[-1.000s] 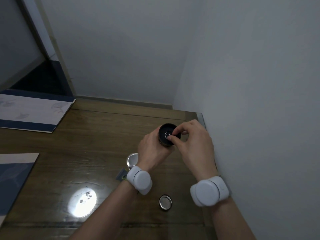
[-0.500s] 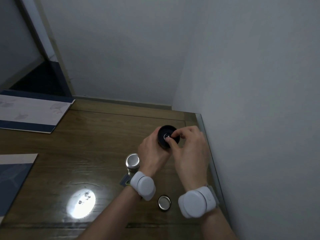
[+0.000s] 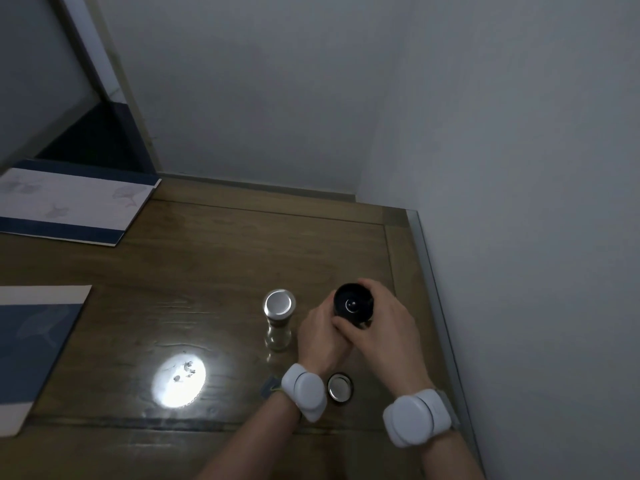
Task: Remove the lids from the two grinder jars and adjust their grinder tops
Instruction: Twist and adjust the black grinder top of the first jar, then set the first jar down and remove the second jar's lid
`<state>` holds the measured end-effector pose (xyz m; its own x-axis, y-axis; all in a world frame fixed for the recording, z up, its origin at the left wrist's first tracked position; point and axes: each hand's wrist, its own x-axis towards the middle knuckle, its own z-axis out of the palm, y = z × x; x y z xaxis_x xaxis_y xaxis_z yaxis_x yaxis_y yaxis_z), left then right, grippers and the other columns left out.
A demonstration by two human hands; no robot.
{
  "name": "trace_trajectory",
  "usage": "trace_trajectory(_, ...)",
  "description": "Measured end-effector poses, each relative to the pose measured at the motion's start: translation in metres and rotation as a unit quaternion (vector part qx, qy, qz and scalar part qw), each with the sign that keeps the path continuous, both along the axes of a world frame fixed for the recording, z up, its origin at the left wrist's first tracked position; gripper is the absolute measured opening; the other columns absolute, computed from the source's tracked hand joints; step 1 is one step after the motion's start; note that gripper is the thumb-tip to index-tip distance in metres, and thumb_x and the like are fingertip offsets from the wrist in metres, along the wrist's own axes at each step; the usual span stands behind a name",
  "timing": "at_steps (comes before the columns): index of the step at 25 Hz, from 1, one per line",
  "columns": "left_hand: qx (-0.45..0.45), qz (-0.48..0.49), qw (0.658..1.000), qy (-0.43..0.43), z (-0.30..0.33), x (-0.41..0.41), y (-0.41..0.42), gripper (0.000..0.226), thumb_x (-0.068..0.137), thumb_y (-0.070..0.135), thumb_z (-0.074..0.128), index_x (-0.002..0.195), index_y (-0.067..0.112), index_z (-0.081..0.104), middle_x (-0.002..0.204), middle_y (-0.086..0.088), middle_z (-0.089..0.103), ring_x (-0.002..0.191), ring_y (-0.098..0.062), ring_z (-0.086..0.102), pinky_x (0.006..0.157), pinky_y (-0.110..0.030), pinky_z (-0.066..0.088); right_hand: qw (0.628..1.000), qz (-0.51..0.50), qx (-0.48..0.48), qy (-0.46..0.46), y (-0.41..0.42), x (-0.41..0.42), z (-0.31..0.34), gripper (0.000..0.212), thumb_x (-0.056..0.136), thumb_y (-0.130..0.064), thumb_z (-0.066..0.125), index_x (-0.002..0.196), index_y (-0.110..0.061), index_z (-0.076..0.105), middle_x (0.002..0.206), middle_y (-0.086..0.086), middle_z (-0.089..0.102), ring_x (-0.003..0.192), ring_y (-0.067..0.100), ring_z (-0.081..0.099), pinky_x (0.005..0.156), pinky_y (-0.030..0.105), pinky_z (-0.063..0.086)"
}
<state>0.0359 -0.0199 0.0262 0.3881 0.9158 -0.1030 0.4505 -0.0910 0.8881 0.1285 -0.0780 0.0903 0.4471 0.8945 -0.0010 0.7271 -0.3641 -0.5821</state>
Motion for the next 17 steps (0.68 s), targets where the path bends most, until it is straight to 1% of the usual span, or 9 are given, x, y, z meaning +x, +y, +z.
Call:
trace_trajectory(2,-0.026,-0.021,0.999,0.012,-0.013,-0.002,-0.001,0.033,0.086,0.034,0.067,0.12,0.036,0.065,0.111,0.012,0.077,0.106,-0.015,0.072,0.086,-0.037,0.058,1.0,-0.006,-0.006,0.001,0.0,0.001,-0.015,0.062,0.074,-0.043,0.082,0.128,-0.035,0.053,0.124,-0.013,0.064,0.115,0.01,0.061,0.096,0.034,0.054)
trace_trajectory(4,-0.049,-0.036,0.998,0.02,-0.021,-0.008,-0.004,0.045,0.082,0.042,0.069,0.126,0.039,0.059,0.116,0.014,0.075,0.107,-0.01,0.071,0.089,-0.038,0.059,1.0,-0.01,-0.014,0.009,0.001,0.002,-0.027,0.06,0.074,-0.044,0.082,0.127,-0.034,0.055,0.122,-0.012,0.065,0.113,0.011,0.062,0.095,0.033,0.054)
trace_trajectory(6,-0.069,-0.039,0.996,0.038,-0.035,-0.02,-0.009,0.051,0.079,0.046,0.07,0.127,0.043,0.054,0.117,0.019,0.071,0.105,-0.003,0.069,0.087,-0.033,0.058,1.0,-0.022,-0.013,0.012,0.002,0.006,-0.039,0.059,0.074,-0.043,0.082,0.126,-0.031,0.057,0.122,-0.009,0.067,0.113,0.014,0.063,0.094,0.035,0.054)
trace_trajectory(7,-0.079,-0.041,0.995,0.05,-0.043,-0.027,-0.012,0.049,0.079,0.045,0.072,0.125,0.043,0.055,0.115,0.021,0.07,0.103,-0.001,0.068,0.084,-0.029,0.056,1.0,-0.027,-0.011,0.01,0.004,0.009,-0.044,0.06,0.073,-0.042,0.082,0.126,-0.03,0.058,0.123,-0.007,0.067,0.113,0.016,0.064,0.093,0.036,0.054)
trace_trajectory(9,-0.109,-0.054,0.99,0.075,-0.06,-0.045,-0.017,0.039,0.083,0.041,0.076,0.119,0.037,0.061,0.111,0.02,0.071,0.096,-0.001,0.067,0.079,-0.02,0.053,0.999,-0.032,-0.015,0.011,0.009,0.013,-0.054,0.059,0.072,-0.039,0.084,0.125,-0.028,0.059,0.122,-0.004,0.068,0.113,0.02,0.064,0.09,0.034,0.053)
trace_trajectory(10,-0.126,-0.055,0.987,0.083,-0.068,-0.054,-0.019,0.035,0.085,0.038,0.077,0.116,0.033,0.063,0.108,0.018,0.072,0.092,-0.001,0.068,0.078,-0.02,0.054,0.999,-0.034,-0.019,0.013,0.011,0.014,-0.058,0.059,0.072,-0.038,0.085,0.124,-0.027,0.059,0.122,-0.004,0.069,0.113,0.02,0.064,0.089,0.034,0.052)
trace_trajectory(12,-0.159,-0.031,0.983,0.089,-0.076,-0.069,-0.02,0.028,0.088,0.03,0.077,0.113,0.025,0.067,0.104,0.012,0.073,0.087,-0.005,0.069,0.082,-0.028,0.058,0.999,-0.034,-0.023,0.015,0.017,0.015,-0.066,0.059,0.072,-0.037,0.085,0.124,-0.027,0.059,0.121,-0.003,0.069,0.113,0.021,0.065,0.088,0.035,0.053)
trace_trajectory(14,-0.188,0.012,0.977,0.097,-0.079,-0.083,-0.016,0.023,0.091,0.026,0.074,0.113,0.021,0.068,0.103,0.007,0.072,0.09,-0.009,0.069,0.084,-0.029,0.057,0.999,-0.035,-0.028,0.021,0.021,0.014,-0.074,0.059,0.072,-0.036,0.085,0.124,-0.027,0.059,0.121,-0.004,0.069,0.112,0.021,0.065,0.087,0.035,0.053)
trace_trajectory(17,-0.205,0.087,0.969,0.108,-0.079,-0.097,-0.003,0.016,0.093,0.026,0.072,0.107,0.021,0.068,0.099,0.004,0.071,0.1,-0.022,0.07,0.094,-0.037,0.056,0.999,-0.037,-0.022,0.029,0.024,0.013,-0.082,0.058,0.073,-0.034,0.085,0.124,-0.026,0.059,0.121,-0.004,0.069,0.112,0.021,0.065,0.086,0.034,0.053)
